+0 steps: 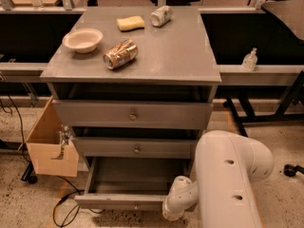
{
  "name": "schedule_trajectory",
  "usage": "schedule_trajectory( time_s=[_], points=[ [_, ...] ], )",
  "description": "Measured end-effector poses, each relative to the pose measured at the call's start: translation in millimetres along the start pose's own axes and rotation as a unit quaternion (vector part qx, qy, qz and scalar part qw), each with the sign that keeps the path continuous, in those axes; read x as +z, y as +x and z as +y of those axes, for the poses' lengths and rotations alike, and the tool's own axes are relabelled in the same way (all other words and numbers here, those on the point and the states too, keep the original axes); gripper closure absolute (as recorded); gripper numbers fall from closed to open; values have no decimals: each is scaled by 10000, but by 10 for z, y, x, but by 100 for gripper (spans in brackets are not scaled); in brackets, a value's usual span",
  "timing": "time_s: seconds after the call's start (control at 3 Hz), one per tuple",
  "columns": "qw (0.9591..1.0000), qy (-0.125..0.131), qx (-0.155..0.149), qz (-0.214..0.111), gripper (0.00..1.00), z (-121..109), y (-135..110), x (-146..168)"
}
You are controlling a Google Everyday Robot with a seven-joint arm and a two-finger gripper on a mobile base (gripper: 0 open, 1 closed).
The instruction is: Close bottom drawer
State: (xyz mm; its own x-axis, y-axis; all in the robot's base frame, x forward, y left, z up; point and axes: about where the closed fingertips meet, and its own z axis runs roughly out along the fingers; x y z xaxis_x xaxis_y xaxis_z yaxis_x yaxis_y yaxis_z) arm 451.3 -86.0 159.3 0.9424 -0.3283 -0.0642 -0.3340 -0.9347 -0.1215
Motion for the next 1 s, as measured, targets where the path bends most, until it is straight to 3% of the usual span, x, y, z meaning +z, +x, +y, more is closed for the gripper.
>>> schedule_trajectory(
  time_s=[0.33, 1.0],
  points=[
    [9996, 93, -67, 243, 100, -77, 225, -29],
    [9990, 181, -134, 390, 100, -142, 355, -57]
  ],
)
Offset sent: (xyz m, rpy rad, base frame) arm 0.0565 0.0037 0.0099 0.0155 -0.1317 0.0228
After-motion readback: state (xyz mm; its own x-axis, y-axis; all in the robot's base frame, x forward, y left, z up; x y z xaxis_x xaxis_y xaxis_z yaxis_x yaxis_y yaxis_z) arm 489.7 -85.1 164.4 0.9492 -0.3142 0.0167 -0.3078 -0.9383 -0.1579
